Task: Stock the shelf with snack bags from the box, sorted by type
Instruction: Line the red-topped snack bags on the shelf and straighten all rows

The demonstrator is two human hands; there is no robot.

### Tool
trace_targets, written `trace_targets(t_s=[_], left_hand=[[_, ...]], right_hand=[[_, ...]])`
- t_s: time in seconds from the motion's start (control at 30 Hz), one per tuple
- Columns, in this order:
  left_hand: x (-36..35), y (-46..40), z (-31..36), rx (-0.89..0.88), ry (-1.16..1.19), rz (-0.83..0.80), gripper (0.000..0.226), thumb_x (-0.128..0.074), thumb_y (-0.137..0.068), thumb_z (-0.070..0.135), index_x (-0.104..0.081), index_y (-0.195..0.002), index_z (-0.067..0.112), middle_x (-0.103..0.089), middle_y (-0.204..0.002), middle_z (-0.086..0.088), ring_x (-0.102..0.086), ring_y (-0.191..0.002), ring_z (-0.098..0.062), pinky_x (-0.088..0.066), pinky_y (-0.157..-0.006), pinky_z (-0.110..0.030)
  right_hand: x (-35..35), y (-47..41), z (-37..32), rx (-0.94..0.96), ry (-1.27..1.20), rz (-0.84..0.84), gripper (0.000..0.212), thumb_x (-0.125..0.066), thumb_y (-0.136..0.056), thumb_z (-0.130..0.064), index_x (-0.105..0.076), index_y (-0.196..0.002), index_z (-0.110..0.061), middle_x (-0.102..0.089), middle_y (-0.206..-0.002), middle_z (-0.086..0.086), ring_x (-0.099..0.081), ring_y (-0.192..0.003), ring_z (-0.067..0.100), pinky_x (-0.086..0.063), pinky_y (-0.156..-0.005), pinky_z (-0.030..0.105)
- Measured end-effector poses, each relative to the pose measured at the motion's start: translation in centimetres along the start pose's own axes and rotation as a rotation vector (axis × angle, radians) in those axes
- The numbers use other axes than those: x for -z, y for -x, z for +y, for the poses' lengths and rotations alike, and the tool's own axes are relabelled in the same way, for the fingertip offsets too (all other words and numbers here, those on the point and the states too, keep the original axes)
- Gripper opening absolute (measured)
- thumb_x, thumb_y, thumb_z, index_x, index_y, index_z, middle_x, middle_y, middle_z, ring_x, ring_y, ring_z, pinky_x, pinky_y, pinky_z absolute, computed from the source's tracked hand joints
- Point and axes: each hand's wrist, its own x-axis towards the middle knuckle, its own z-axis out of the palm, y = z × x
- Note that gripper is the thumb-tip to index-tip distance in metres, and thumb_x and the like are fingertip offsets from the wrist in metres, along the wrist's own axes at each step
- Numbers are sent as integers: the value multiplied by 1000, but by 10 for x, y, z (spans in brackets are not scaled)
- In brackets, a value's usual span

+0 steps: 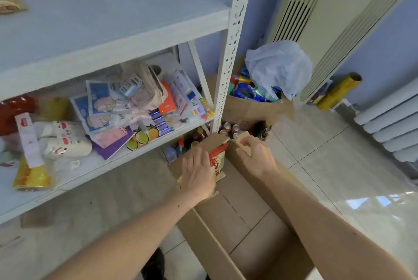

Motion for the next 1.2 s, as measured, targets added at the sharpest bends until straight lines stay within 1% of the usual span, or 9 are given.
trace_targets(t_s=[0.2, 0.4, 0.5, 0.6, 0.73, 0.87, 0.97, 1.07, 1.2], left_hand=[[-74, -18, -24, 64, -79, -79, 76, -54, -96, 25, -5, -152, 8, -2, -160, -15, -4, -148, -32, -9, -120, -53], [-118, -55, -51, 82, -161, -71, 77, -55, -95, 28, -6, -152, 10, -6, -160, -16, -6, -148, -32, -10, -120, -52], [-132, -76, -62, 62, -214, -20, 79, -59, -93, 32, -11, -151, 12, -14, -157, -16, -11, -147, -31, -11, -120, -52], [-146, -94, -74, 6, -283, 88, 76, -68, -84, 40, -27, -143, 15, -33, -144, -11, -28, -137, -27, -24, -116, -45], [-158, -111, -86, -55, -294, 269, 61, -81, -70, 40, -53, -117, 14, -56, -122, -11, -52, -112, -26, -44, -97, -37], [-167, -118, -100, -90, -283, 345, 58, -81, -68, 43, -56, -113, 16, -59, -118, -11, -57, -106, -25, -48, -89, -36], [-166, -122, -105, -135, -268, 414, 54, -85, -63, 40, -61, -105, 17, -62, -106, -9, -60, -95, -24, -50, -80, -36], [-166, -124, -108, -181, -247, 450, 48, -86, -61, 37, -64, -100, 17, -61, -97, -7, -60, -87, -23, -50, -76, -36], [-167, -126, -106, -191, -222, 437, 52, -90, -56, 34, -69, -100, 17, -61, -99, -8, -62, -89, -25, -51, -77, -39]], right_hand=[[-56, -9, 50, 2, 26, -87, 27, -56, -95, -23, -59, -121, -14, -60, -125, 5, -55, -113, 24, -40, -81, 28], [-113, -34, 87, -28, 15, -128, 29, -57, -95, -26, -58, -122, -16, -61, -124, 2, -54, -115, 20, -43, -88, 28], [-141, -50, 100, -23, 10, -157, 29, -56, -95, -26, -58, -122, -16, -61, -121, 1, -53, -114, 20, -44, -87, 29], [-170, -68, 113, -30, 3, -186, 27, -56, -95, -26, -56, -120, -17, -60, -118, 2, -52, -115, 21, -49, -87, 35], [-202, -90, 124, -60, -43, -209, 37, -60, -92, -28, -49, -125, -16, -58, -122, 4, -51, -118, 25, -50, -90, 42], [-224, -105, 132, -151, -162, -239, 60, -70, -85, -28, -36, -133, -15, -53, -131, 10, -51, -123, 29, -48, -98, 49], [-234, -113, 137, -193, -237, -273, 69, -73, -83, -25, -31, -137, -14, -52, -135, 12, -52, -124, 31, -47, -101, 49], [-239, -115, 139, -230, -340, -258, 66, -72, -86, -22, -32, -137, -13, -53, -137, 9, -51, -127, 29, -45, -103, 48], [-240, -114, 142, -227, -362, -221, 52, -66, -91, -23, -39, -134, -13, -55, -132, 8, -53, -123, 26, -47, -102, 45]])
